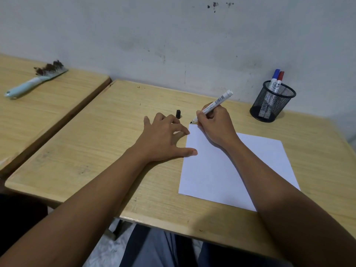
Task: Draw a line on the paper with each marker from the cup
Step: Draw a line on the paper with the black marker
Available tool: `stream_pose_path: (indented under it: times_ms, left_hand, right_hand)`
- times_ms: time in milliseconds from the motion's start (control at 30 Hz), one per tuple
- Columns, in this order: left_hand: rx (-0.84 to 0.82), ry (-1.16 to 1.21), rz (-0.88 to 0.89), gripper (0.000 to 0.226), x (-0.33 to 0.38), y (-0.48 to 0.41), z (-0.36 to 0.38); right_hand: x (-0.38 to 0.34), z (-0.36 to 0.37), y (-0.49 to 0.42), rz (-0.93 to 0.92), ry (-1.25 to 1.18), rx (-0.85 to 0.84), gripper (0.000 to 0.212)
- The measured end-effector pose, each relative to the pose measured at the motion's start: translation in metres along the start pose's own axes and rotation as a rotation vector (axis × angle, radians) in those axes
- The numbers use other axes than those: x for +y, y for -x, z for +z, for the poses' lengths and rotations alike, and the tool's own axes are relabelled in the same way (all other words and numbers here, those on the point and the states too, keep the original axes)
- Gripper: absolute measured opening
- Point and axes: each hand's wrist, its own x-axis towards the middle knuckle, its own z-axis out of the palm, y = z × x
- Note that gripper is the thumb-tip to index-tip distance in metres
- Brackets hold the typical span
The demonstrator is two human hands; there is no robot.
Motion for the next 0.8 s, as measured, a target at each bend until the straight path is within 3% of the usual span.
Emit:
stream_pose_path:
  times_ms: [100, 800]
  left_hand:
    - [-0.027, -0.071, 0.025, 0.081, 0.0025, 0.0009, -0.0005]
    - [-0.018, -0.036, 0.003, 0.083, 0.0039, 0.0006, -0.0009]
  right_hand:
    - [-0.0015, -0.0017, 0.0017, 0.019, -0.086, 0.031, 0.020]
    - [0.0036, 0.0013, -0.0027, -0.028, 0.081, -0.019, 0.025]
